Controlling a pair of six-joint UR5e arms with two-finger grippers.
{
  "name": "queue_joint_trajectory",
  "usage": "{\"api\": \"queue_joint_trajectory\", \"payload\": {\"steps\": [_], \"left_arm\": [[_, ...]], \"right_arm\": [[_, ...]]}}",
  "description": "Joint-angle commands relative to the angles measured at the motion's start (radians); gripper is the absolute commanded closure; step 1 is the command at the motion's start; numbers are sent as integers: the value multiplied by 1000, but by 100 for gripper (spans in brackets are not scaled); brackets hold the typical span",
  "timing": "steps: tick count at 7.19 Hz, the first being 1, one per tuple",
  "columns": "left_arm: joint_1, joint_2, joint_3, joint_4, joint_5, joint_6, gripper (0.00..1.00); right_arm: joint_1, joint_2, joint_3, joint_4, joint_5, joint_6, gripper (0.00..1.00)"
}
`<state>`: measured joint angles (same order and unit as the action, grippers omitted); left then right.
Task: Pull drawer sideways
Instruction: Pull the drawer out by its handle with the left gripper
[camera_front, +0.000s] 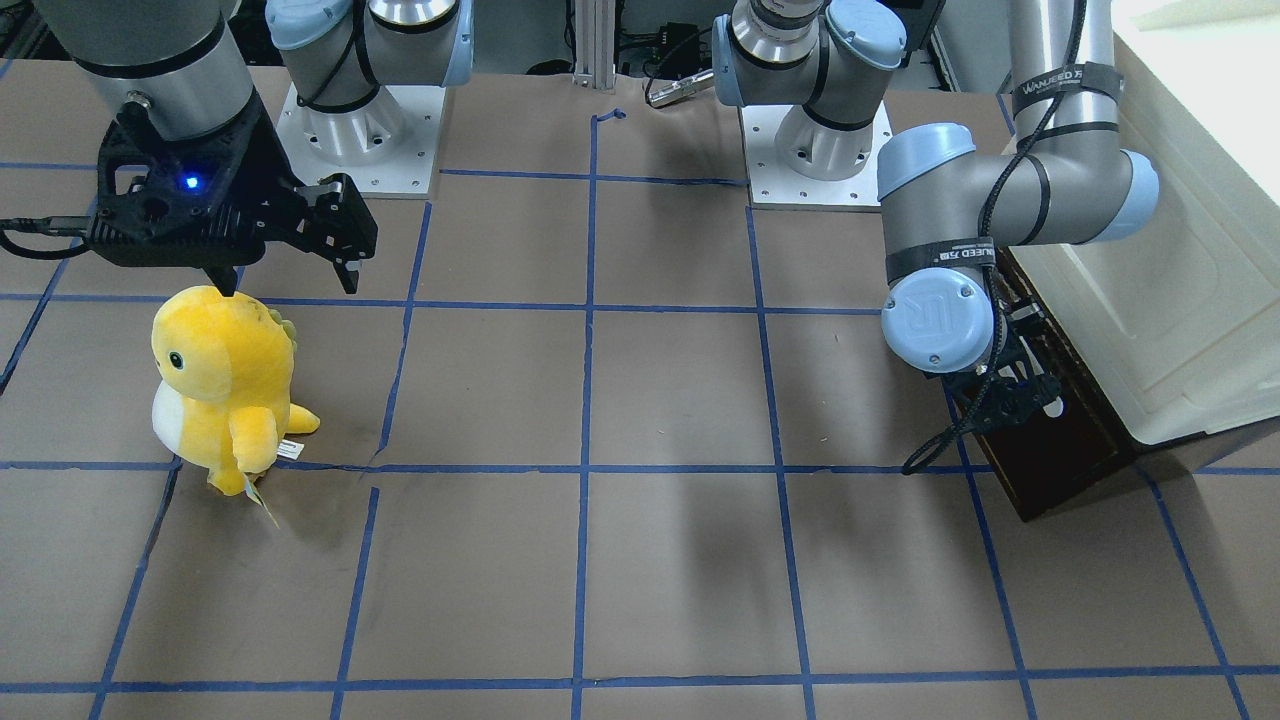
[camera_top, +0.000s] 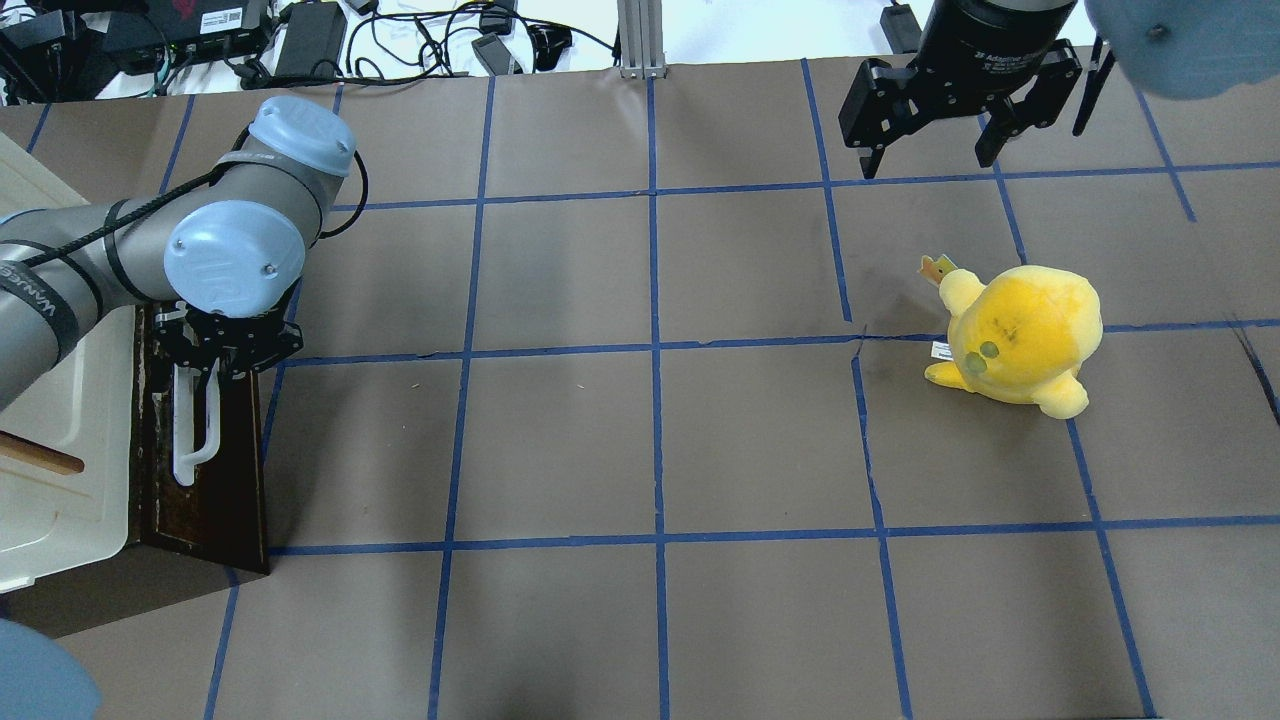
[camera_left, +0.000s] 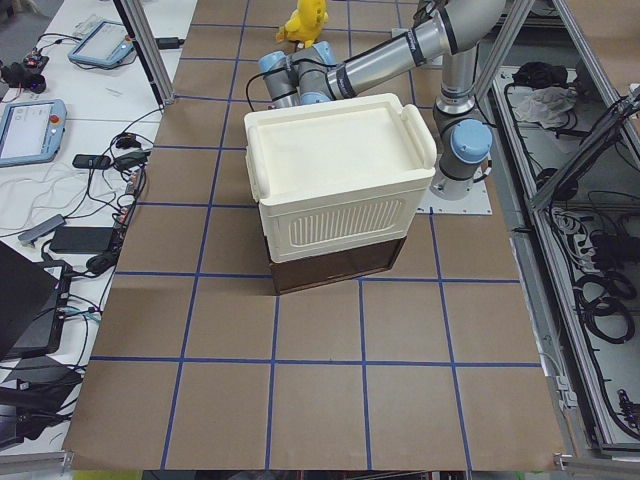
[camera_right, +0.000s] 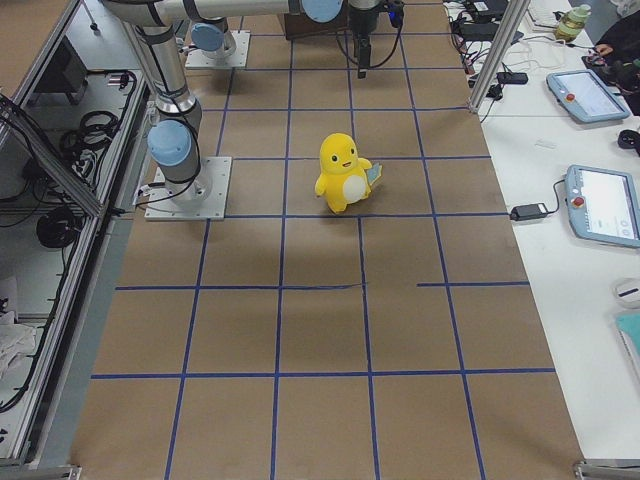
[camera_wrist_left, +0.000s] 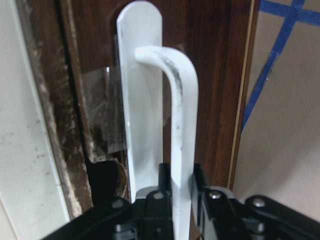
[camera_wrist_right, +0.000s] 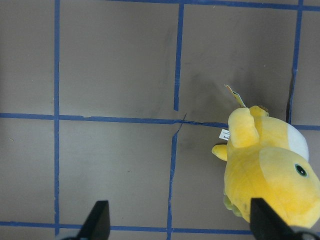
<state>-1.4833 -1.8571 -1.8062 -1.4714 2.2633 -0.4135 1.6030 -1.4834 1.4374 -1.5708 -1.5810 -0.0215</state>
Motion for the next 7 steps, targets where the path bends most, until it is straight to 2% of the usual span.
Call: {"api": "queue_joint_trajectory", "payload": {"steps": [1, 5, 7], "left_arm": [[-2, -7, 8, 0, -5, -1, 80], [-9, -7, 10, -1, -11, -14, 80], [-49, -13, 19, -1, -11, -54, 80]], "right_arm": [[0, 0, 0, 0, -1, 0, 0], [0, 0, 0, 0, 1, 0, 0], [0, 0, 0, 0, 1, -1, 0]]}}
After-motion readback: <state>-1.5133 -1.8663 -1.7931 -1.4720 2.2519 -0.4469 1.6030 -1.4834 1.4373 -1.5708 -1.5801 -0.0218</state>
